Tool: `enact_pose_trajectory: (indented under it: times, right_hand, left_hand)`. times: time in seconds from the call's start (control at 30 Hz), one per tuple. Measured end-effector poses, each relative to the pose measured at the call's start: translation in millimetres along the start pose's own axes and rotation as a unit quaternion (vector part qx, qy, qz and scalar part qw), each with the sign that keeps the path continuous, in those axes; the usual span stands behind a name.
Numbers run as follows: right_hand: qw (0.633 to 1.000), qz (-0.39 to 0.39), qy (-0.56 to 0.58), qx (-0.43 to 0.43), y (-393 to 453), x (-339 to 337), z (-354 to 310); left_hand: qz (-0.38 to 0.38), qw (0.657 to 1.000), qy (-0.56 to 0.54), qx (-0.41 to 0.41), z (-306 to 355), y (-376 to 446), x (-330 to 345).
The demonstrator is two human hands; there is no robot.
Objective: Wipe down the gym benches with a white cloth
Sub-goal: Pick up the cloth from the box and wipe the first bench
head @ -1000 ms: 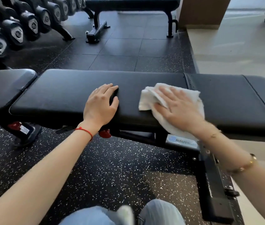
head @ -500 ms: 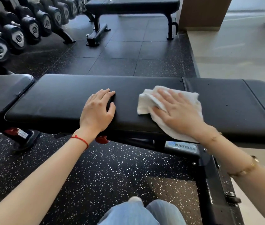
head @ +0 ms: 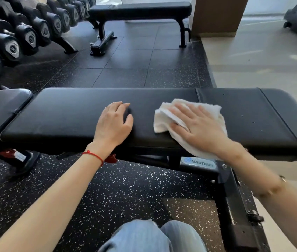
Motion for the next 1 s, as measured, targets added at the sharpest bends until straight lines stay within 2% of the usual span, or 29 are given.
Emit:
enact_pose_trajectory:
  times: [0.13, 0.3, 0.43, 0.57, 0.67, 0.77, 0.83, 1.0]
  right_hand:
    - [0.997, 0.021, 0.01, 0.08, -38, -7, 37]
    - [0.985, 0.002, -0.004, 0.17, 14, -19, 89]
    - [0.992, -0.027, 0.02, 0.119, 31, -12, 69]
    - [0.998, 0.02, 0.007, 0.051, -37, -4, 43]
    - [0.994, 0.057, -0.029, 0.091, -72, -13, 70]
    - [0.982, 0.04, -0.047, 0.179, -61, -29, 115]
    - [0.976, 0.028, -0.026, 0.212, -37, -32, 118]
    - [0.994, 0.028, 0.0, 0.106, -30, -17, 62]
  left_hand:
    - [-0.015, 0.999, 0.009, 0.044, 41, -7, 16]
    - [-0.026, 0.998, 0.027, 0.048, 66, -14, 37]
    - [-0.017, 0.998, 0.033, 0.048, 62, -15, 40]
    - [-0.016, 0.998, 0.04, 0.055, 60, -15, 40]
    - [-0.014, 0.998, 0.042, 0.054, 59, -16, 40]
    - [-0.009, 0.997, 0.048, 0.052, 62, -18, 40]
    - [-0.006, 0.998, 0.048, 0.049, 64, -19, 40]
    - [-0.006, 0.998, 0.049, 0.05, 63, -19, 41]
Point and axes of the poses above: each hand's wrist, its own y-axis towards the middle knuckle, its own x-axis out of the palm, z = x × y, the point moved 1 cm from there along y, towards the middle knuckle, and after that the axes turned 11 degrees about -x, right-handed, at the moved point
